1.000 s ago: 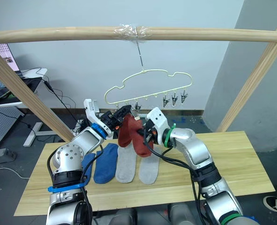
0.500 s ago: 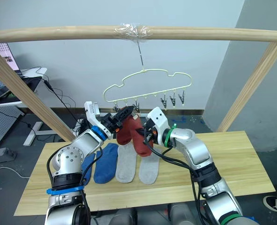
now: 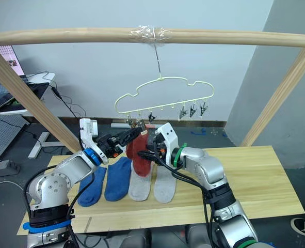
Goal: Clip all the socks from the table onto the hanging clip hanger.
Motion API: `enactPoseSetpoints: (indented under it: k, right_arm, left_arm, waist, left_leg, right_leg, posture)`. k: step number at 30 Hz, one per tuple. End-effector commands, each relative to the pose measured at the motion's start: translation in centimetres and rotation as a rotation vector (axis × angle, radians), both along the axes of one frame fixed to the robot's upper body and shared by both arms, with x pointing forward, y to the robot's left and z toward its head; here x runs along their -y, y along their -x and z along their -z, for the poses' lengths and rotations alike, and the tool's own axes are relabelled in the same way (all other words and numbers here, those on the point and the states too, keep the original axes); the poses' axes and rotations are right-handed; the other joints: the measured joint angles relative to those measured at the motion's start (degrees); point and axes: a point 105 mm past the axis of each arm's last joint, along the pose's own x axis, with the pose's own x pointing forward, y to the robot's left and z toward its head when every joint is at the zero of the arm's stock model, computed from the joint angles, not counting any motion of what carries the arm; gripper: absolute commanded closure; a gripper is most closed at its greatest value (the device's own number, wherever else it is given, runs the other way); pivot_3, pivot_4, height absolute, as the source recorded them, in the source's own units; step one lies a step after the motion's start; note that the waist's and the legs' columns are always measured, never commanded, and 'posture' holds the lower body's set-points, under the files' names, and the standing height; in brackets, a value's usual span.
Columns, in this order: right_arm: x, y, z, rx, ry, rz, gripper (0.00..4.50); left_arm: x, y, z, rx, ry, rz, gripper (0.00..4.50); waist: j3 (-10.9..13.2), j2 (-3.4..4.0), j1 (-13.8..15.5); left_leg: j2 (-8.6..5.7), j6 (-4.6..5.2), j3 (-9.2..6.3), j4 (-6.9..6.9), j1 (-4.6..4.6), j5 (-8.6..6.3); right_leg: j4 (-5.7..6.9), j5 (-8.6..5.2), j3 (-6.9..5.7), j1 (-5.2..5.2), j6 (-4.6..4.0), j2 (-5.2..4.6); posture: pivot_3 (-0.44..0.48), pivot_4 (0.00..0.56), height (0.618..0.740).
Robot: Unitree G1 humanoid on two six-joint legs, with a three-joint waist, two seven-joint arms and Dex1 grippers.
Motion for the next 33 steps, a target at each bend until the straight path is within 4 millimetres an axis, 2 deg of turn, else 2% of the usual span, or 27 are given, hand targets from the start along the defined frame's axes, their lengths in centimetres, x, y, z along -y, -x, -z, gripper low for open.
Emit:
enactPoseSetpoints:
  k: [1, 3, 4, 6, 11, 17, 20, 28, 33]
  right_arm:
    - [0.8, -0.4, -0.1, 0.078, 0.052, 0.010, 0.98]
    - [1.7, -0.3, 0.2, 0.085, 0.072, 0.020, 0.24]
    - [2.3, -0.3, 0.2, 0.091, 0.080, 0.032, 0.03]
    - [3.0, -0.3, 0.2, 0.100, 0.087, 0.047, 0.03]
    - [5.5, -0.5, -1.7, 0.217, 0.088, 0.125, 0.03]
    - [7.8, -0.3, -4.1, 0.320, 0.070, 0.210, 0.03]
    - [8.8, 0.1, -5.2, 0.351, 0.052, 0.231, 0.00]
    - [10.4, 0.6, -8.1, 0.498, 0.002, 0.302, 0.00]
    - [10.6, 1.1, -9.9, 0.545, -0.058, 0.303, 0.00]
  left_arm:
    - [0.4, 0.4, -0.5, 0.058, -0.066, 0.006, 0.00]
    - [1.0, 0.7, -0.5, 0.068, -0.064, 0.018, 0.00]
    - [1.3, 0.8, -0.4, 0.075, -0.070, 0.025, 0.00]
    - [1.6, 0.8, -0.2, 0.083, -0.083, 0.028, 0.00]
    - [2.8, -0.3, 0.0, 0.160, -0.179, -0.011, 0.00]
    - [4.8, -1.8, -0.7, 0.347, -0.308, -0.069, 0.00]
    - [5.8, -1.7, -1.0, 0.416, -0.316, -0.061, 0.63]
    - [6.8, -2.6, -0.6, 0.459, -0.345, -0.137, 3.11]
    - [7.0, -3.8, -0.6, 0.471, -0.350, -0.194, 3.11]
  waist:
    - [0.00, 0.00, 0.01]
    - [0.00, 0.00, 0.11]
    - [0.00, 0.00, 0.23]
    - [0.00, 0.00, 0.43]
    - [0.00, 0.00, 0.86]
    - [-0.02, -0.02, 1.40]
    - [-0.02, -0.02, 1.38]
    - [-0.01, -0.01, 1.10]
    - [-0.01, -0.02, 1.07]
  left_leg:
    - [0.00, 0.00, 0.01, -0.01, 0.00, 0.00]
    - [0.00, 0.00, 0.01, -0.05, -0.02, 0.00]
    - [0.00, 0.00, 0.01, -0.07, -0.03, 0.00]
    - [0.00, 0.00, 0.00, -0.13, -0.05, 0.00]
    - [0.00, 0.00, 0.05, -0.31, -0.04, 0.00]
    - [0.00, -0.01, 0.07, -0.42, -0.11, 0.00]
    - [0.00, -0.01, 0.11, -0.46, -0.11, 0.00]
    - [0.00, 0.00, 0.12, -0.45, -0.08, 0.01]
    - [0.00, 0.00, 0.12, -0.44, -0.10, 0.01]
  right_leg:
    - [-0.01, 0.00, 0.01, 0.00, 0.00, 0.00]
    - [-0.04, 0.00, 0.00, -0.02, 0.00, 0.00]
    - [-0.07, 0.00, 0.00, -0.02, 0.00, 0.00]
    - [-0.15, 0.00, 0.00, -0.03, 0.00, -0.01]
    - [-0.34, 0.02, 0.01, -0.03, -0.01, -0.01]
    - [-0.60, 0.05, 0.01, -0.02, 0.00, -0.01]
    - [-0.63, 0.05, 0.03, -0.03, 0.00, -0.03]
    - [-0.57, 0.06, 0.03, -0.02, 0.01, -0.02]
    - [-0.59, 0.06, 0.04, -0.01, 0.02, -0.02]
  posture:
    - [-0.006, 0.128, 0.740]
    - [-0.006, 0.128, 0.740]
    - [-0.006, 0.128, 0.740]
    - [-0.021, 0.123, 0.740]
    - [-0.031, 0.120, 0.740]
    - [-0.053, 0.114, 0.740]
    - [-0.069, 0.117, 0.740]
    - [-0.105, 0.133, 0.740]
    - [-0.116, 0.138, 0.740]
